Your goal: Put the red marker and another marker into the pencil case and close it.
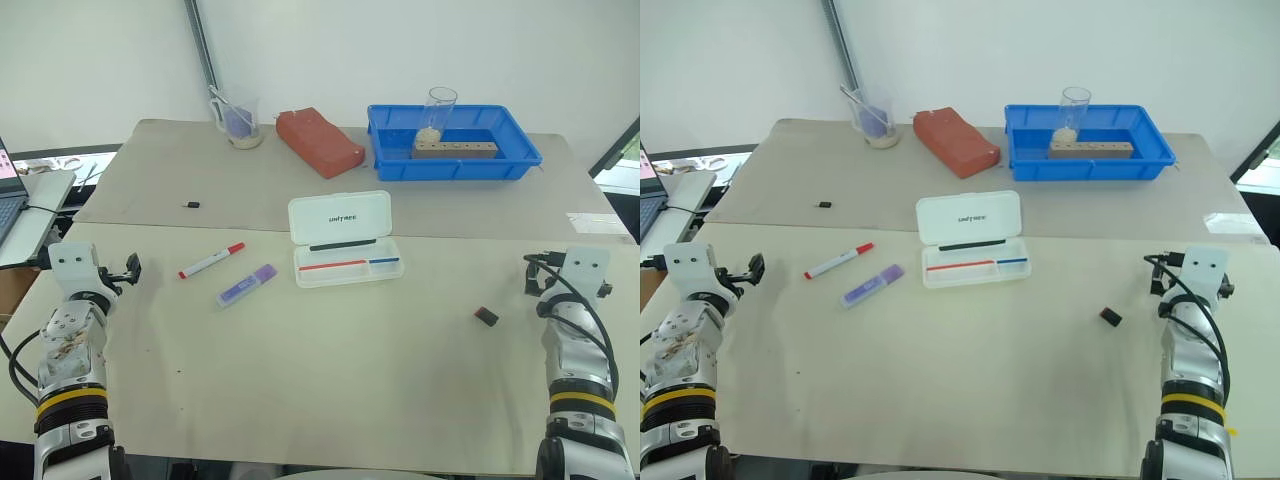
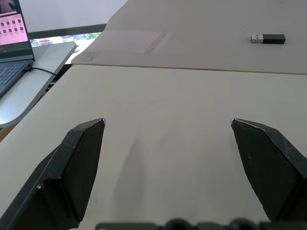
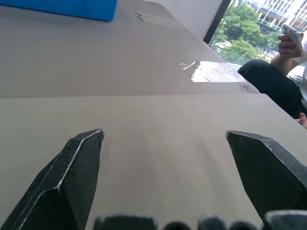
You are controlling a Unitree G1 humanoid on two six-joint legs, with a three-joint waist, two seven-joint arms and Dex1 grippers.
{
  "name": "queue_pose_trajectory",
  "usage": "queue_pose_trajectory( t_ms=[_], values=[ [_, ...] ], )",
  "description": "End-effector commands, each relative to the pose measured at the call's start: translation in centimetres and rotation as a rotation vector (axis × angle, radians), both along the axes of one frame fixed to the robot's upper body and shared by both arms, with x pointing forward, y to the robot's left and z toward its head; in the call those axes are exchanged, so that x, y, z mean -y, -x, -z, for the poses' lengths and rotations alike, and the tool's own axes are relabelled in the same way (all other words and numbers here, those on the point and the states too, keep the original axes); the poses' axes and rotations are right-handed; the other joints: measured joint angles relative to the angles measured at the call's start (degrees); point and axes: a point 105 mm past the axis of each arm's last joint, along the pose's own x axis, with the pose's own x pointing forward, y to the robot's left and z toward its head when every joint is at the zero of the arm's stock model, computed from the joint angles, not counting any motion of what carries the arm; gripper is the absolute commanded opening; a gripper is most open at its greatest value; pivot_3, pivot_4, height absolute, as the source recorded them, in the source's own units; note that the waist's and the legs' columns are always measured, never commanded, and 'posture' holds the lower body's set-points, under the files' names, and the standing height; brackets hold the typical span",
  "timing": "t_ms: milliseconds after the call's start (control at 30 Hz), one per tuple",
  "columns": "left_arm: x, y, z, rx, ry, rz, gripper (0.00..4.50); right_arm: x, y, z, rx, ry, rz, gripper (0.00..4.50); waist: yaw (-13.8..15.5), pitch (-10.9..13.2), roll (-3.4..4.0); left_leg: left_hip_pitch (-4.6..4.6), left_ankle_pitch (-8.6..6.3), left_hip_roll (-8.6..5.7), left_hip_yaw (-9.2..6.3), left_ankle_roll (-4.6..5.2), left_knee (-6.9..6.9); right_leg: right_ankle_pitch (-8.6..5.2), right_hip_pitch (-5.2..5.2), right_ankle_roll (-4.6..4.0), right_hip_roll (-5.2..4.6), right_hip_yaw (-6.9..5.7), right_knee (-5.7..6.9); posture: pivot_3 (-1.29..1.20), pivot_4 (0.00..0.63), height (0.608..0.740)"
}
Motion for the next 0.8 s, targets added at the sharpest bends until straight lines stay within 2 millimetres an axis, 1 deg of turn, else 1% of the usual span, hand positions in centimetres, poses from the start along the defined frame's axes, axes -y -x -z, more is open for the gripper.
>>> queue_pose_trajectory(
  t_ms=[33, 167, 267, 333, 400, 500, 533, 600, 633, 667, 700, 733, 767, 800],
  values=[
    [-1.0, 0.4, -2.4, 0.076, -0.041, -0.020, 4.46, 0.4, -0.4, -2.3, 0.074, 0.030, -0.001, 4.50, -0.01, 0.00, 0.00, 0.00, 0.00, 0.00, 0.00, 0.00, 0.00, 0.00, 0.00, 0.00, 0.00, 0.00, 0.00, 0.00, 0.150, 0.740],
    [-1.2, 0.5, -2.6, 0.086, -0.037, -0.023, 4.46, 0.4, -0.7, -2.5, 0.076, 0.034, -0.009, 4.50, -0.06, 0.00, 0.00, 0.00, 0.00, 0.01, 0.00, 0.00, -0.01, 0.00, 0.00, 0.00, 0.01, 0.00, 0.00, 0.00, 0.150, 0.740],
    [-0.7, 0.6, -3.5, 0.116, -0.013, 0.025, 4.46, 0.0, -1.1, -3.2, 0.082, 0.050, -0.045, 4.50, -0.06, 0.00, 0.00, 0.00, 0.00, 0.00, 0.00, 0.00, -0.02, 0.00, 0.00, 0.00, 0.01, 0.00, -0.01, 0.00, 0.150, 0.740],
    [0.3, 0.6, -4.5, 0.123, -0.025, 0.112, 4.46, -0.5, -1.5, -4.1, 0.089, 0.054, -0.097, 4.50, -0.06, 0.01, 0.00, -0.01, 0.00, 0.01, 0.01, 0.00, -0.02, 0.00, 0.00, 0.00, 0.00, 0.00, -0.01, 0.00, 0.150, 0.740],
    [2.1, 0.3, -6.0, 0.125, -0.063, 0.243, 4.46, -1.6, -2.1, -5.0, 0.084, 0.070, -0.195, 4.50, -0.01, 0.03, 0.01, -0.02, -0.01, 0.01, 0.02, -0.01, -0.02, 0.00, -0.01, 0.00, 0.00, 0.00, -0.01, 0.00, 0.150, 0.740],
    [6.0, -0.6, -8.6, 0.112, -0.143, 0.469, 4.46, -4.3, -2.8, -6.7, 0.047, 0.120, -0.410, 4.50, 0.06, 0.06, 0.05, -0.05, -0.04, 0.01, 0.03, -0.08, -0.02, 0.00, -0.02, 0.00, 0.00, -0.02, -0.02, 0.00, 0.150, 0.740],
    [7.9, -1.1, -9.3, 0.102, -0.175, 0.562, 4.46, -5.4, -2.9, -7.2, 0.028, 0.139, -0.498, 4.50, 0.14, 0.08, 0.09, -0.05, -0.04, 0.01, 0.04, -0.09, -0.02, 0.00, -0.02, 0.00, 0.00, -0.03, -0.02, 0.00, 0.150, 0.740],
    [12.1, -1.8, -10.3, 0.082, -0.235, 0.757, 4.46, -7.9, -2.6, -7.8, -0.013, 0.140, -0.671, 4.50, 0.51, 0.11, 0.16, -0.01, -0.05, 0.01, 0.04, -0.10, -0.01, 0.00, -0.06, 0.01, -0.02, -0.13, -0.08, 0.00, 0.150, 0.740],
    [15.0, -2.2, -10.6, 0.070, -0.262, 0.876, 4.46, -9.5, -2.1, -8.2, -0.035, 0.121, -0.775, 4.50, 0.66, 0.10, 0.19, -0.03, -0.05, 0.01, 0.04, -0.10, -0.01, -0.01, -0.05, 0.01, -0.06, -0.27, -0.13, 0.00, 0.150, 0.740],
    [16.7, -2.4, -10.7, 0.060, -0.280, 0.949, 4.46, -11.0, -1.5, -8.5, -0.056, 0.090, -0.866, 4.50, 0.91, 0.09, 0.21, -0.05, -0.05, 0.03, 0.04, -0.10, -0.01, -0.01, -0.04, 0.01, -0.07, -0.31, -0.17, 0.00, 0.150, 0.740],
    [19.3, -2.5, -10.6, 0.050, -0.290, 1.051, 4.46, -12.5, -0.8, -8.7, -0.075, 0.058, -0.942, 4.50, 1.26, 0.06, 0.26, -0.12, -0.04, 0.04, 0.04, -0.10, 0.02, 0.00, -0.03, 0.02, -0.06, -0.34, -0.16, 0.00, 0.150, 0.740],
    [20.8, -2.6, -10.5, 0.042, -0.296, 1.113, 4.46, -13.3, -0.4, -8.9, -0.090, 0.035, -0.985, 4.50, 1.42, 0.03, 0.31, -0.28, -0.02, 0.04, 0.02, -0.07, 0.06, 0.00, 0.07, 0.02, -0.03, -0.34, -0.16, 0.00, 0.150, 0.740],
    [21.6, -2.7, -10.5, 0.036, -0.300, 1.146, 4.46, -13.8, -0.1, -8.9, -0.100, 0.022, -1.003, 4.50, 1.54, 0.02, 0.32, -0.34, 0.04, 0.04, 0.01, 0.03, 0.07, 0.01, 0.04, 0.02, 0.00, -0.34, -0.15, 0.00, 0.150, 0.740],
    [22.1, -2.7, -10.4, 0.031, -0.302, 1.164, 4.46, -14.0, 0.0, -9.0, -0.107, 0.014, -1.009, 4.50, 1.40, 0.02, 0.33, -0.35, 0.18, 0.05, -0.04, 0.25, 0.14, 0.01, 0.06, 0.02, 0.04, -0.33, -0.15, 0.00, 0.150, 0.740]
  ],
)
